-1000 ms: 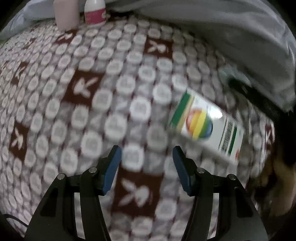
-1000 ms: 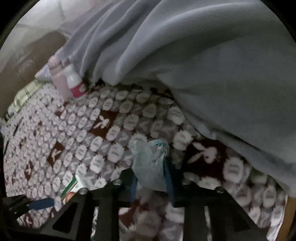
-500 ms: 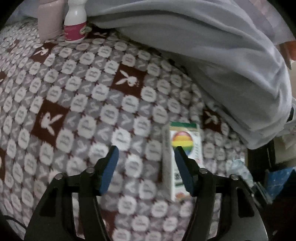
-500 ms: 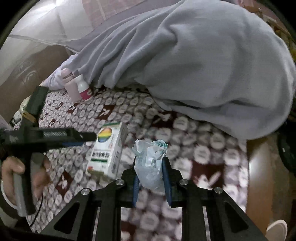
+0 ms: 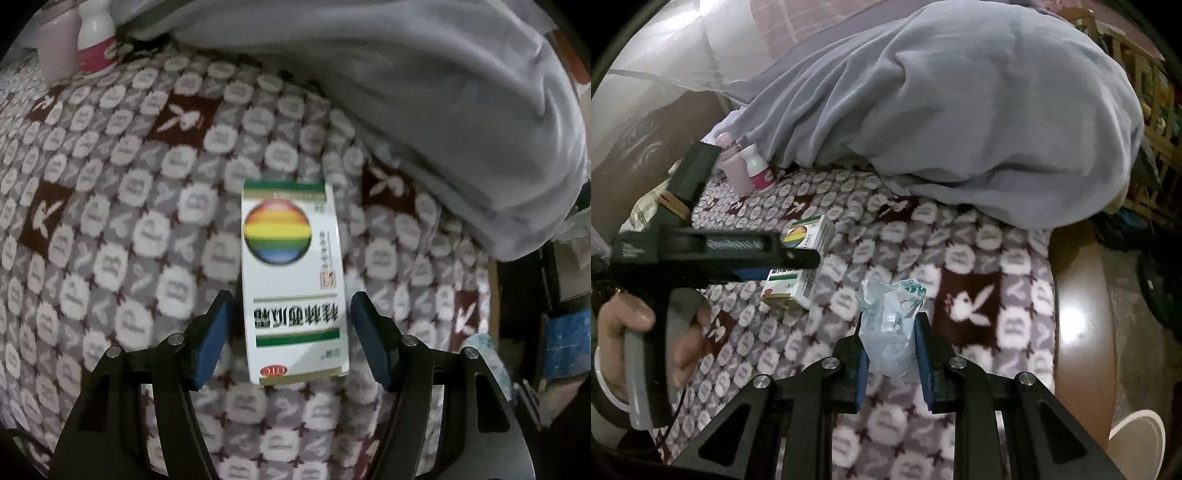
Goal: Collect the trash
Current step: 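Grasp the rainbow-logo medicine box with the left gripper while the right grasps the plastic bag, then carry the rainbow-logo box and plastic bag over the cream bin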
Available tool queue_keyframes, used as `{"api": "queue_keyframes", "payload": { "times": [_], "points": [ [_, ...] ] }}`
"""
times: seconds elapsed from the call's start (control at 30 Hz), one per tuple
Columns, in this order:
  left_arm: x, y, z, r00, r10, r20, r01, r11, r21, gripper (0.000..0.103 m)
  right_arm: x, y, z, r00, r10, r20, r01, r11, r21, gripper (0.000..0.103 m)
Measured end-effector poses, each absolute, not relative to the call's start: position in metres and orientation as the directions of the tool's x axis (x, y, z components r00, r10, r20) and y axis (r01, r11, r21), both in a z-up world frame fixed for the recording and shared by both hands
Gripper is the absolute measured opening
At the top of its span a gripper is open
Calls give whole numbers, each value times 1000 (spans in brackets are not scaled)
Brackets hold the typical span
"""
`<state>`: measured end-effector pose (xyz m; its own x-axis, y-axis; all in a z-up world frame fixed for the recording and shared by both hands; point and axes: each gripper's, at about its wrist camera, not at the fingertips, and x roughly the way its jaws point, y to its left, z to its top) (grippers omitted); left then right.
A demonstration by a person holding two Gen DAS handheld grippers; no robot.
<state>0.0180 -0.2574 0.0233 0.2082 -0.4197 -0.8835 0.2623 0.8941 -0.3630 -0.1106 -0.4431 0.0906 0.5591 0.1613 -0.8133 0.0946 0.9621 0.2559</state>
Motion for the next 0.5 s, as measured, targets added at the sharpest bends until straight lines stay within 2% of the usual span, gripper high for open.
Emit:
{"api": "queue_keyframes", "payload": {
  "times": [0.03, 0.5],
  "points": [
    [15, -257, 23, 212, -413, -886, 267, 896, -354, 53, -113, -443, 91, 559, 163, -813, 97, 961, 259, 22],
    [-83, -246, 72, 296, -404, -866, 451, 858, -246, 52, -170, -427, 107, 577, 145, -804, 132, 955, 266, 22]
  ]
}}
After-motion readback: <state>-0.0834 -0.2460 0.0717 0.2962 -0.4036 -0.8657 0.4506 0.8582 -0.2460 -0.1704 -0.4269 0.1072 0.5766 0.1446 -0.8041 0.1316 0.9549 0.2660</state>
